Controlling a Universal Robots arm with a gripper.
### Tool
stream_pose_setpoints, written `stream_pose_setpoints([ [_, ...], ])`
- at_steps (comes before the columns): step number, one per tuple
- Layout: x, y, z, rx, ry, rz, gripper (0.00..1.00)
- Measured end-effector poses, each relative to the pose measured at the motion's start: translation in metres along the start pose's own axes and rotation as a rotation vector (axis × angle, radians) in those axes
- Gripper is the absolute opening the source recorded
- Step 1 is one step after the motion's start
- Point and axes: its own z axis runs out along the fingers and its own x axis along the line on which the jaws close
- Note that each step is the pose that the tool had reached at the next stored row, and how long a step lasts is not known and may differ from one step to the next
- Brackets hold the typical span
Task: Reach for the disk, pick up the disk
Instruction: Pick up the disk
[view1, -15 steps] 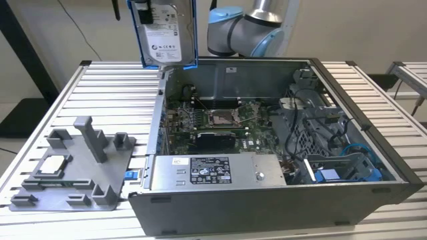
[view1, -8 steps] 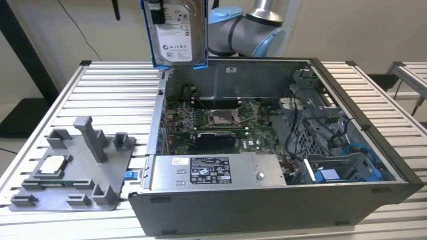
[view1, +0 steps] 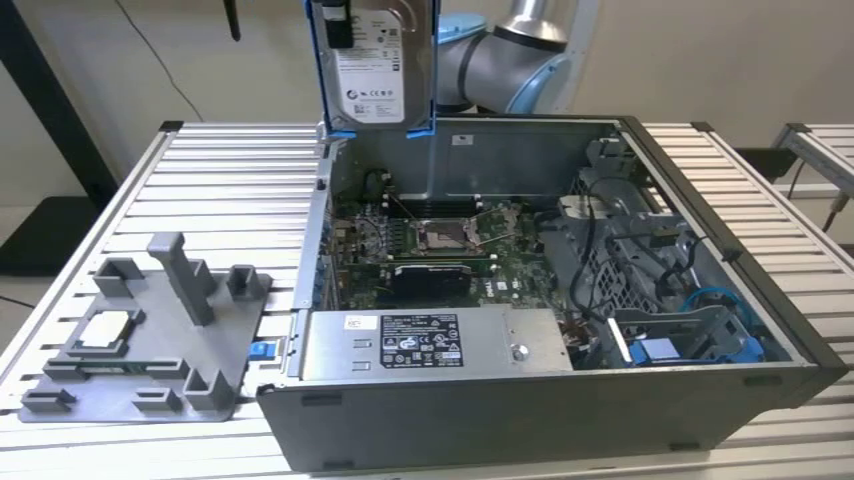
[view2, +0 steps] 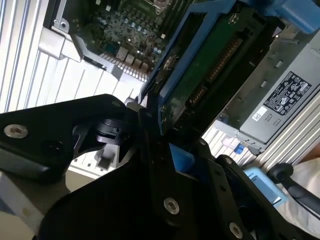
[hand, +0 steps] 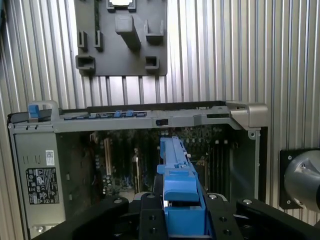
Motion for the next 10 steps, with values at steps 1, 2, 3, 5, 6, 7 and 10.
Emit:
stream_pose_setpoints([
  [1, -0.0002, -0.0022, 0.0001, 0.0, 0.0, 0.0, 0.0],
  [2, -0.0003, -0.0045, 0.0003, 0.0, -0.0001, -0.001, 0.0],
  [3, -0.0005, -0.007, 0.0004, 0.0, -0.0001, -0.001, 0.0],
  [5, -0.0009, -0.0117, 0.0007, 0.0001, -0.0002, -0.002, 0.0],
  [6, -0.001, -0.0139, 0.0008, 0.0, -0.0002, -0.002, 0.0],
  [7, -0.0012, -0.0161, 0.0009, 0.0, -0.0001, -0.002, 0.0],
  [10, -0.0017, -0.0229, 0.0013, 0.0, -0.0002, -0.003, 0.0],
])
